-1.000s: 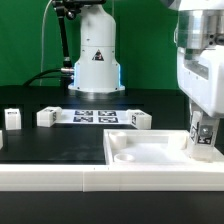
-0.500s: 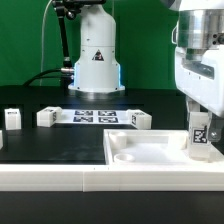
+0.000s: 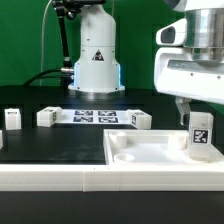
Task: Assemble one leg
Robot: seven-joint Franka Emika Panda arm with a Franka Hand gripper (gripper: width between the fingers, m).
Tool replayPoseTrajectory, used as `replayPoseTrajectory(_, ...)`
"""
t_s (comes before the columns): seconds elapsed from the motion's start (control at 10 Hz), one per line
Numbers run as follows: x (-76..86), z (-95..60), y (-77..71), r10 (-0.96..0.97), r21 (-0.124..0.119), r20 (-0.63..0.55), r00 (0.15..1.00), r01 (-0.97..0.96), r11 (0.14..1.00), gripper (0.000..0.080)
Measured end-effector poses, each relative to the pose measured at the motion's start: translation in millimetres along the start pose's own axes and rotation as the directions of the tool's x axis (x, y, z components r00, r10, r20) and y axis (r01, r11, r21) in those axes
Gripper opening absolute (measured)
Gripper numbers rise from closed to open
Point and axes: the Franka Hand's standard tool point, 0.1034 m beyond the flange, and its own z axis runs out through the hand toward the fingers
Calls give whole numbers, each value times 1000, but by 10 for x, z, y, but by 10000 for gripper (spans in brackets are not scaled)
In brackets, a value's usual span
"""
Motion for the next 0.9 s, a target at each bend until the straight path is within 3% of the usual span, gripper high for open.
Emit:
replayPoseTrajectory(0.2, -26, 9, -1, -183, 0, 4, 983, 183, 983, 648)
replayPoseTrajectory(0.4, 47, 7, 29, -368, 0, 3, 930, 368, 930, 648)
replayPoseTrajectory(0.9, 109, 0, 49, -612, 0, 1, 791, 612, 791, 648)
